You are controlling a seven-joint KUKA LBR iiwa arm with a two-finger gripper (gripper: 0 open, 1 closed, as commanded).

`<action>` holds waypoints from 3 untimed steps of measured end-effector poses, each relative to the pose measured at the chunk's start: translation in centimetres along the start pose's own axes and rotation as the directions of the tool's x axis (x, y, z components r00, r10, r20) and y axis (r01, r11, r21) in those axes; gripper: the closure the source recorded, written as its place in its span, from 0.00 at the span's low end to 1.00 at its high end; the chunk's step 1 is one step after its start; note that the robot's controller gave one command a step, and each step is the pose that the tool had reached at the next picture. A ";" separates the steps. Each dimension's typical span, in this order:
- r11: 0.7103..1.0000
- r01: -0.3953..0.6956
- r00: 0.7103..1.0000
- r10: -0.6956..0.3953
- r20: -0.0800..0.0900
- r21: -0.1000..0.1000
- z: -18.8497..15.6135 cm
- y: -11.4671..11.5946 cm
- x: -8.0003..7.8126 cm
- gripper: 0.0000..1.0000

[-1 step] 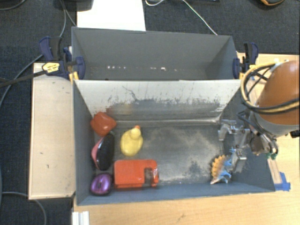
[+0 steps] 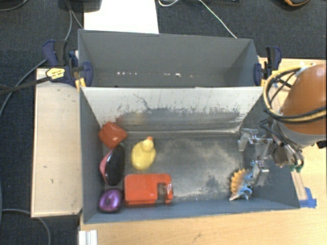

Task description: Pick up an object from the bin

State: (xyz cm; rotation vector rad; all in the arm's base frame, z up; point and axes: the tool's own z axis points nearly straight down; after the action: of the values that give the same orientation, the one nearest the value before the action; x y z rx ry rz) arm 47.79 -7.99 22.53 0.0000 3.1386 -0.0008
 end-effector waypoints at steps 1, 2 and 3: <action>0.989 0.151 0.989 -0.151 0.001 0.000 6.0 -2.3 -0.1 0.00; 0.989 0.149 0.989 -0.149 -0.001 -0.001 11.8 -3.5 0.2 0.00; 0.956 0.294 0.956 -0.294 0.009 0.004 14.8 -3.5 -0.2 0.00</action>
Offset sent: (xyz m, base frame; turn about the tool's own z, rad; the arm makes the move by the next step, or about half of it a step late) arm -0.0009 -0.0346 -0.1168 -0.1498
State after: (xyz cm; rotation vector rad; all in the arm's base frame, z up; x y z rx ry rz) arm 48.04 -11.50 7.72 -0.4652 3.0942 -0.0052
